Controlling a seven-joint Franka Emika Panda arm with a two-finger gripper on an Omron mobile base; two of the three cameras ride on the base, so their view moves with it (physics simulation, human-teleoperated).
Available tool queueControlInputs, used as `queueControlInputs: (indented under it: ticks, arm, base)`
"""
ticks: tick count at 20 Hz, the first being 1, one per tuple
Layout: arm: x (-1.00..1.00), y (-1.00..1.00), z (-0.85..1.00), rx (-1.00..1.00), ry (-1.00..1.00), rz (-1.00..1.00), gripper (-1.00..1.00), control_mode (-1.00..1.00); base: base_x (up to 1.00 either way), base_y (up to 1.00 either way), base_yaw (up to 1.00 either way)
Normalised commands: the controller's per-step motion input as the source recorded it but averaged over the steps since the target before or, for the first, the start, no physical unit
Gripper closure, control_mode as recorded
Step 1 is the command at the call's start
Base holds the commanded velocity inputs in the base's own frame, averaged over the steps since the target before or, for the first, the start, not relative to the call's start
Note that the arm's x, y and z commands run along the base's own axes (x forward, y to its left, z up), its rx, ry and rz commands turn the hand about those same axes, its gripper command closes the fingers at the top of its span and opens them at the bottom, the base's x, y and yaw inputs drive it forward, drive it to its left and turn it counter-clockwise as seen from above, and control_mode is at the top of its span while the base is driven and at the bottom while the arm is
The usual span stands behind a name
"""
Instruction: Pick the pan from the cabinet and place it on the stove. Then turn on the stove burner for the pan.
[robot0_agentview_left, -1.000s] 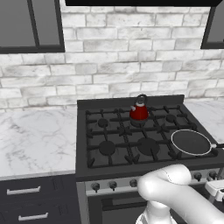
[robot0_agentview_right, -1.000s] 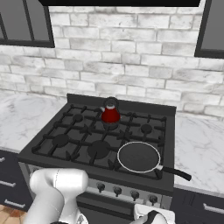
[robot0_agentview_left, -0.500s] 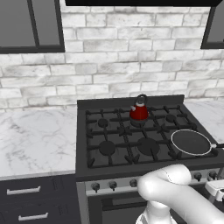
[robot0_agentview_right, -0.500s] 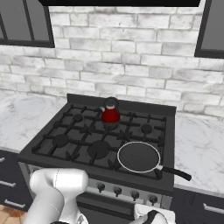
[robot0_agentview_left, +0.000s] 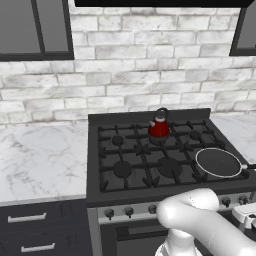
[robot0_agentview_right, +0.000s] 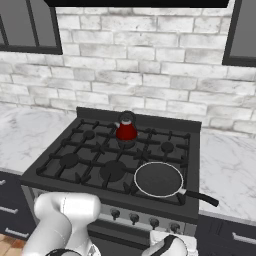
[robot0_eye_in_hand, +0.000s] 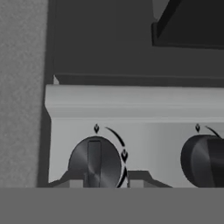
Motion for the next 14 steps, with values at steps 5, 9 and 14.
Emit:
queueControlInputs:
  ticks: [5,9,14]
  arm:
    - [0.02,0.09,0.02,-0.05,0.02,0.0,1.0,-1.0]
    - [0.02,0.13,0.0,-0.07,0.02,0.0,1.0,-1.0]
    - [0.05,0.13,0.0,-0.07,0.02,0.0,1.0,-1.0]
  base:
    - [0.0,0.0,0.0]
    - [0.0,0.0,0.0]
    - [0.0,0.0,0.0]
